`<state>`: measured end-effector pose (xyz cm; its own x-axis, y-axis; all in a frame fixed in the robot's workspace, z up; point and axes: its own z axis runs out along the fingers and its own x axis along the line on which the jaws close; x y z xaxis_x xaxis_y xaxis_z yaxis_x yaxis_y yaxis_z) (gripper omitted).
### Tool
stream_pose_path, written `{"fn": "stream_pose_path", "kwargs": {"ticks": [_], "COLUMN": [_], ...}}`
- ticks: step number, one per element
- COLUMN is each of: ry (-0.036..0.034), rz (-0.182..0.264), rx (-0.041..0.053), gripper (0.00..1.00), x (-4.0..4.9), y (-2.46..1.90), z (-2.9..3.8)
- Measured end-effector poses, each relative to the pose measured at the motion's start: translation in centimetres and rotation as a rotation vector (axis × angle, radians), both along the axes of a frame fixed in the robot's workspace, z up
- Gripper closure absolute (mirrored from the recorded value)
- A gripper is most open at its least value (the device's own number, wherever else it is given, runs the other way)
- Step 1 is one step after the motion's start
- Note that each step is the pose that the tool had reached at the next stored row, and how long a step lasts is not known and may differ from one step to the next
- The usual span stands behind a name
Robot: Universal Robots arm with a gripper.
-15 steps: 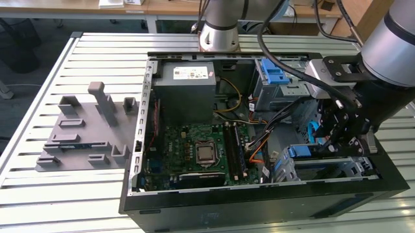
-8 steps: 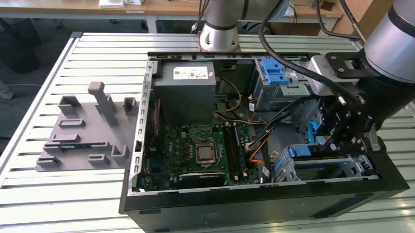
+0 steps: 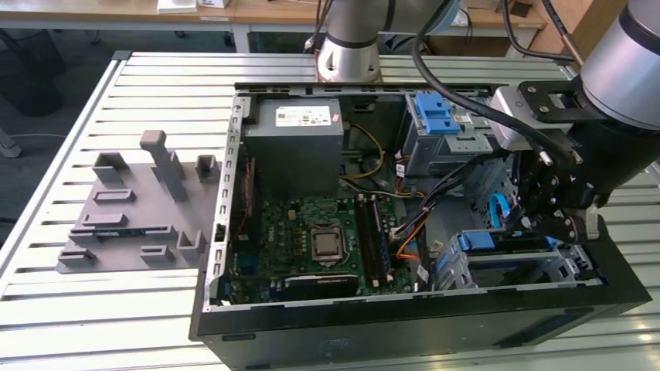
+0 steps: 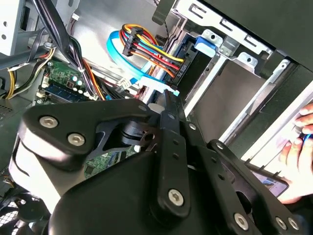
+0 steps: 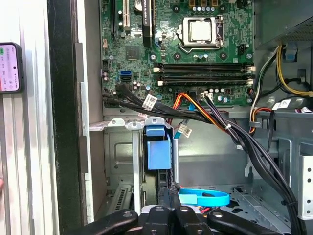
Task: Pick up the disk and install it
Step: 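Insert the second disk wire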
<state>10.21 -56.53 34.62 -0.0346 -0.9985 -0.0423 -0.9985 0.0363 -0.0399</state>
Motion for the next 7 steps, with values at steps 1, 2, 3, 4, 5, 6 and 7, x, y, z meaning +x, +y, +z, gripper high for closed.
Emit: {"fn": "stream_pose_path", "kwargs": {"ticks": [1, 2, 3, 4, 5, 6, 7], "ry": [0.0000, 0.0000, 0.0000, 0.0000, 0.0000, 0.0000, 0.0000], "rz": [0.000, 0.000, 0.000, 0.000, 0.000, 0.000, 0.000], "rx": [0.0000, 0.0000, 0.0000, 0.0000, 0.0000, 0.0000, 0.0000], "gripper": [0.89, 0.89, 0.89, 0.89, 0.89, 0.89, 0.89], "x": [0.00, 0.00, 0.00, 0.00, 0.00, 0.00, 0.00], "y": [0.00, 0.00, 0.00, 0.00, 0.00, 0.00, 0.00], "z": [0.00, 0.01, 0.01, 0.01, 0.01, 0.01, 0.02]}}
